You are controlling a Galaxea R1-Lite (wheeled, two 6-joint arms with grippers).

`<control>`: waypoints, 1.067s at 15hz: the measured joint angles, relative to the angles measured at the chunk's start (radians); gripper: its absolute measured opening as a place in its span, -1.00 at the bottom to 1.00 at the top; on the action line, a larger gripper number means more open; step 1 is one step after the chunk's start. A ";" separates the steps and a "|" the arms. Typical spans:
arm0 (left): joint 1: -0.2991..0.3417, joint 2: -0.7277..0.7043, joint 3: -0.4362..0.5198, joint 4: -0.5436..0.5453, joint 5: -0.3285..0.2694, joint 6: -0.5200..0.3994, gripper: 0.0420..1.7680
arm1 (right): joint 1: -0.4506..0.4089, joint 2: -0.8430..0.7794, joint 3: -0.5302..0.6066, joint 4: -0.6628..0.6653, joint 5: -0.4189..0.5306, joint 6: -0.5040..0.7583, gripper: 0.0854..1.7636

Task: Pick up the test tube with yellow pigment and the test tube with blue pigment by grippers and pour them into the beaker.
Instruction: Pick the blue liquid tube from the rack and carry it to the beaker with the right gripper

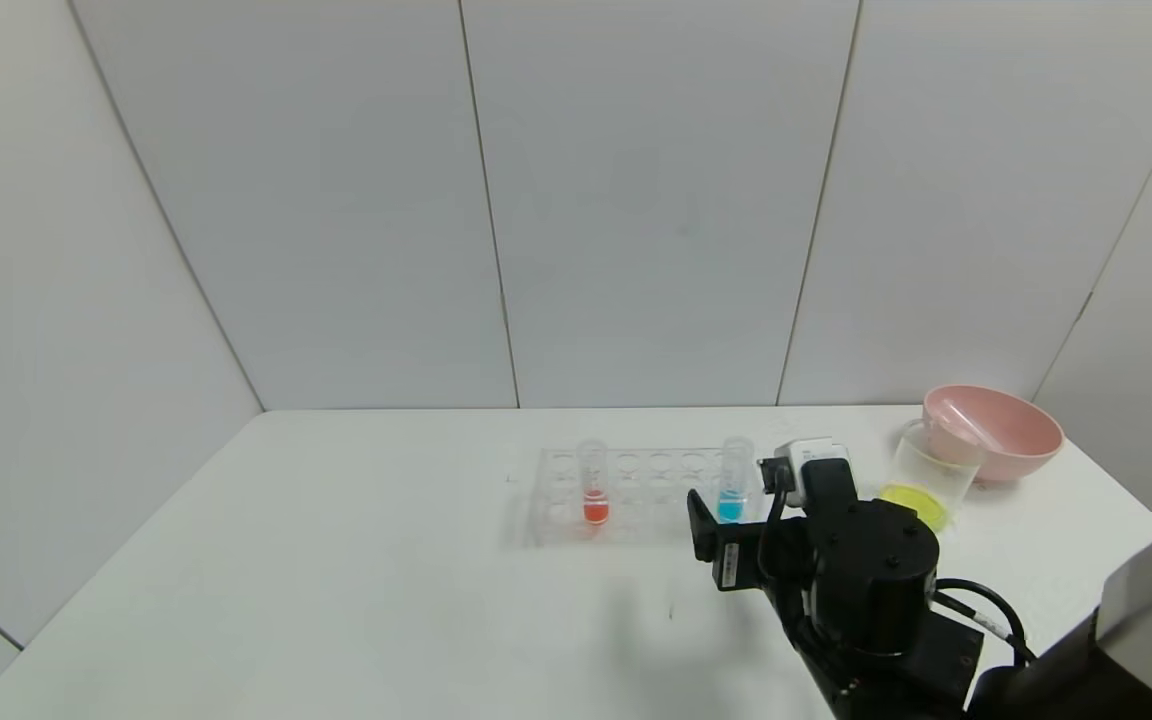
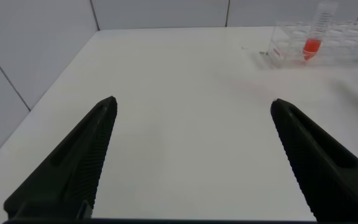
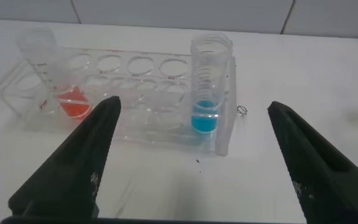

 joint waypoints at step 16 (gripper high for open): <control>0.000 0.000 0.000 0.000 0.000 0.000 1.00 | -0.137 0.182 -0.280 0.066 0.086 -0.033 0.93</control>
